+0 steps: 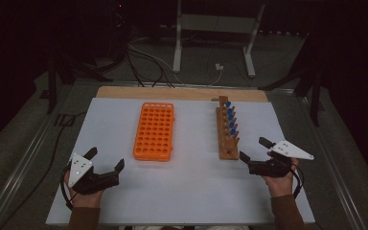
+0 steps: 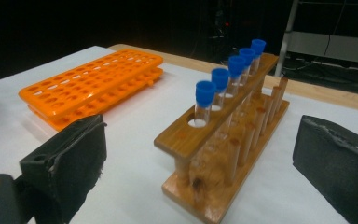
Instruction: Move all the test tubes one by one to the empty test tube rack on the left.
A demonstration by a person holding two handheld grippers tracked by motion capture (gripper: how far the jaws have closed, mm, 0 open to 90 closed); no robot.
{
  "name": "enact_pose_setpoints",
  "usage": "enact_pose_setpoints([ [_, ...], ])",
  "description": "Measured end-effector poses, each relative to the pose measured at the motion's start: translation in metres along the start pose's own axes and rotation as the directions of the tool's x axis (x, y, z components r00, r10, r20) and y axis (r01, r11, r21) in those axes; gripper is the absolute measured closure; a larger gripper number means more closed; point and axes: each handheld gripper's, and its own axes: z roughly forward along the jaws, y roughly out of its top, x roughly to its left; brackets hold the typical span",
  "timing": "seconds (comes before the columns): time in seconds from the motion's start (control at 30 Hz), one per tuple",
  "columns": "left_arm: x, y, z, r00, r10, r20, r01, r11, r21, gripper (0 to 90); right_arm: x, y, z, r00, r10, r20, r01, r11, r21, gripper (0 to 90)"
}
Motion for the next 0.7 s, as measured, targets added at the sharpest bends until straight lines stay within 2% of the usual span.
enact_pose_setpoints([
  [0.1, 0.000, -0.001, 0.001, 1.0000, -0.004, -0.002, 0.004, 1.0000, 0.002, 0.5, -0.004, 0.007, 0.012, 0.9998, -0.016, 0.008, 0.016, 1.000, 0.027, 4.5],
  [0.27, -0.001, -0.001, 0.003, 1.0000, -0.001, -0.003, 0.001, 1.0000, 0.009, 0.5, -0.009, 0.009, 0.025, 0.9998, -0.010, 0.014, 0.009, 0.999, 0.046, 7.2],
  [0.43, -0.001, -0.002, 0.004, 0.9999, 0.009, -0.011, -0.009, 0.9999, 0.014, 0.6, -0.015, 0.011, 0.041, 0.9994, 0.034, -0.004, -0.033, 0.997, 0.068, 13.6],
  [0.5, -0.001, -0.002, 0.004, 0.9999, 0.006, -0.012, -0.006, 0.9999, 0.012, 0.6, -0.016, 0.011, 0.044, 0.9993, 0.035, -0.010, -0.034, 0.997, 0.073, 15.0],
  [0.57, -0.001, -0.002, 0.004, 0.9998, 0.003, -0.018, -0.002, 0.9999, 0.012, 0.6, -0.015, 0.010, 0.052, 0.9994, 0.030, -0.013, -0.029, 0.995, 0.094, 19.3],
  [0.7, 0.000, -0.003, 0.004, 0.9998, -0.002, -0.019, 0.003, 0.9999, 0.015, 0.6, -0.012, 0.008, 0.063, 0.9999, 0.013, 0.001, -0.013, 0.993, 0.120, 34.1],
])
